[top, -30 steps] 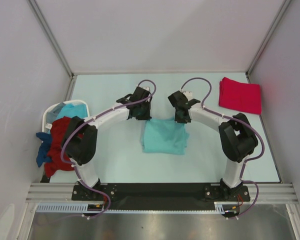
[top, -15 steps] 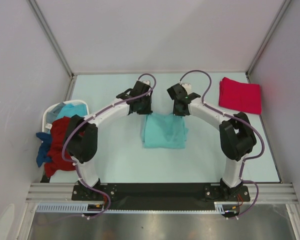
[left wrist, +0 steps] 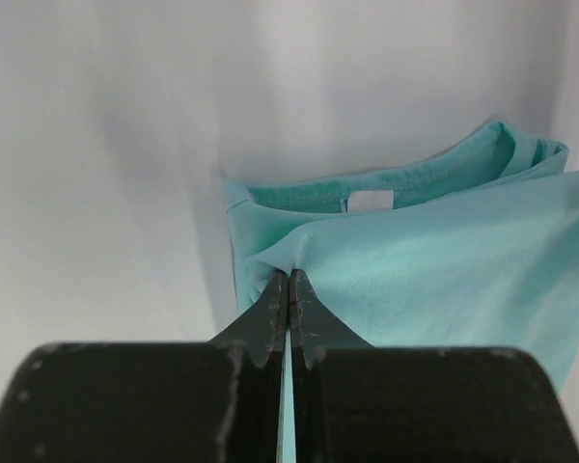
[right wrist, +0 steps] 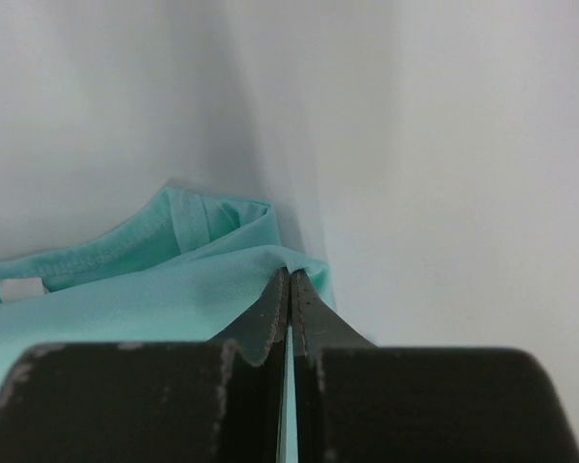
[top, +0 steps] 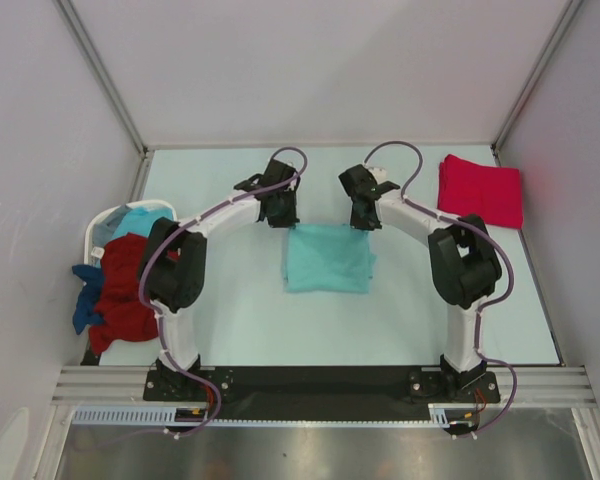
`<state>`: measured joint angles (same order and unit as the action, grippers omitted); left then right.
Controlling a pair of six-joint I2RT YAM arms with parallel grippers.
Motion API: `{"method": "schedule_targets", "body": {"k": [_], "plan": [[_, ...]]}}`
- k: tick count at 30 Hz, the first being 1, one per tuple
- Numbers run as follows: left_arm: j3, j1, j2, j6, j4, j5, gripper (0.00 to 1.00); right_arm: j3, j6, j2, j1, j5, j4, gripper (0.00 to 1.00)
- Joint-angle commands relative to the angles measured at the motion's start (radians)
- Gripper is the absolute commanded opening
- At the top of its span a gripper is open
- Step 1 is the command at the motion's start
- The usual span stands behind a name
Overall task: Fold and stack the t-shirts
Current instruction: Smooth out wrinkles on the folded tshirt
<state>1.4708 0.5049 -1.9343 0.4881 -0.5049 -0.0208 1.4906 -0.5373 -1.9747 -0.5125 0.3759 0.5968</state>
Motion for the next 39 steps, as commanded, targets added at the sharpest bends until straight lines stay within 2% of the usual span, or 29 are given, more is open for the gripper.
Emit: {"method": "schedule_targets", "body": {"k": [1, 18, 19, 21, 22, 24, 25, 28, 32, 39], "plan": [[0.075, -0.016, -0.009, -0.009, 0.002, 0.009, 0.0, 0.066, 0.022, -0.01, 0.009, 0.011, -0.009, 0.0], [0.184, -0.037, -0.147, -0.006, -0.024, 0.042, 0.02, 0.099, 0.013, -0.131, 0.04, -0.02, -0.023, 0.0], [0.186, -0.035, -0.155, -0.005, -0.026, 0.042, 0.09, 0.099, 0.014, -0.133, 0.042, -0.022, -0.02, 0.06], [0.187, -0.037, -0.155, 0.003, -0.04, 0.024, 0.17, 0.1, 0.011, -0.136, 0.043, -0.019, -0.019, 0.15], [0.187, -0.037, -0.153, 0.007, -0.041, 0.025, 0.23, 0.102, 0.013, -0.131, 0.045, -0.02, -0.017, 0.24], [0.186, -0.036, -0.132, 0.009, -0.047, -0.022, 0.38, 0.106, 0.014, -0.125, 0.045, -0.012, -0.014, 0.32], [0.184, -0.035, -0.12, 0.01, -0.049, -0.034, 0.48, 0.106, 0.014, -0.11, 0.043, -0.006, -0.009, 0.42], [0.189, -0.037, -0.059, 0.004, -0.05, -0.083, 0.65, 0.114, 0.023, -0.082, 0.043, 0.011, 0.003, 0.52], [0.223, -0.039, 0.003, 0.0, -0.073, -0.084, 0.68, 0.145, 0.033, -0.018, 0.04, 0.043, 0.035, 0.58], [0.132, -0.025, 0.106, 0.02, -0.049, -0.042, 0.67, 0.149, 0.031, 0.04, -0.024, 0.052, 0.06, 0.57]]}}
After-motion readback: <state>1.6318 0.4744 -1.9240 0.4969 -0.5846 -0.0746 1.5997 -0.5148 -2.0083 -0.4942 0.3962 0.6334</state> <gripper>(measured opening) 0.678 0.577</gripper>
